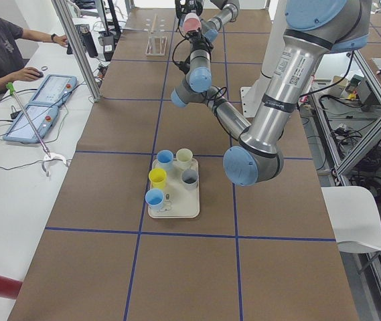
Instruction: Transfer IKEA cup to right arm and place on rack
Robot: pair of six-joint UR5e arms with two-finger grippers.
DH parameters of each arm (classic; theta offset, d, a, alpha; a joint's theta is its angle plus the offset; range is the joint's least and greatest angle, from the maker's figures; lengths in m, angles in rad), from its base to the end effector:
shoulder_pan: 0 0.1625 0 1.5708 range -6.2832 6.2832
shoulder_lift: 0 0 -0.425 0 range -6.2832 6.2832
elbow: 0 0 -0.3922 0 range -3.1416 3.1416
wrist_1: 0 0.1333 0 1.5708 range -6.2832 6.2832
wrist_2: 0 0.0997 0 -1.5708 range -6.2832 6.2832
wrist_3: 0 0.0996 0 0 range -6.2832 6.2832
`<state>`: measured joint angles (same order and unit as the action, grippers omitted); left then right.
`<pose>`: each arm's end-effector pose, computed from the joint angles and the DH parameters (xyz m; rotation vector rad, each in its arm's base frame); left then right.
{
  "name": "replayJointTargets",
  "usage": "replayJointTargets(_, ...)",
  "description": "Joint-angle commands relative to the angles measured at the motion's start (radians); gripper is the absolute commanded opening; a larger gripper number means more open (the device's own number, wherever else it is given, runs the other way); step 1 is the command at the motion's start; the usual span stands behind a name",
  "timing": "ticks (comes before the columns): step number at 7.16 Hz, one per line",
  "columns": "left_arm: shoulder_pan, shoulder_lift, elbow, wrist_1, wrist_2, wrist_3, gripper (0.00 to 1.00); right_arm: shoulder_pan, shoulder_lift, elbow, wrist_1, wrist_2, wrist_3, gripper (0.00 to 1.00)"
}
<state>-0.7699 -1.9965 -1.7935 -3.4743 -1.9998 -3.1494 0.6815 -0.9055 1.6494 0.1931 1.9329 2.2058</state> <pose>0.2632 -0.3831 0.1820 -1.1287 2.2197 -0.4870 -0.3466 -0.4073 0.0972 -0.0891 -2.4271 0.1353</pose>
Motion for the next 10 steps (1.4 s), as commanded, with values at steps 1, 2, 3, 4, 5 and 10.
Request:
replayJointTargets(1, 0.018, -0.002, 0.003, 0.001, 0.001, 0.005, 0.0, -0.003, 0.0, 0.001, 0.0, -0.003, -0.001, 0.96)
replayJointTargets(2, 0.036, -0.007, 0.003, 0.003, 0.01, 0.005, 0.0, -0.003, 0.0, 0.001, 0.0, -0.003, -0.001, 0.96)
replayJointTargets(3, 0.046, -0.016, 0.006, 0.004, 0.022, 0.006, 0.0, -0.007, 0.0, 0.001, 0.002, -0.003, -0.001, 0.96)
replayJointTargets(4, 0.047, -0.018, 0.006, 0.004, 0.022, 0.008, 0.0, -0.01, 0.0, 0.0, 0.002, -0.003, -0.001, 0.96)
replayJointTargets(5, 0.047, -0.025, 0.011, 0.004, 0.022, 0.009, 0.0, -0.014, 0.0, 0.0, 0.002, -0.003, -0.003, 0.96)
replayJointTargets(10, 0.047, -0.03, 0.017, 0.004, 0.022, 0.012, 0.0, -0.025, 0.002, 0.001, 0.002, -0.019, -0.003, 0.81)
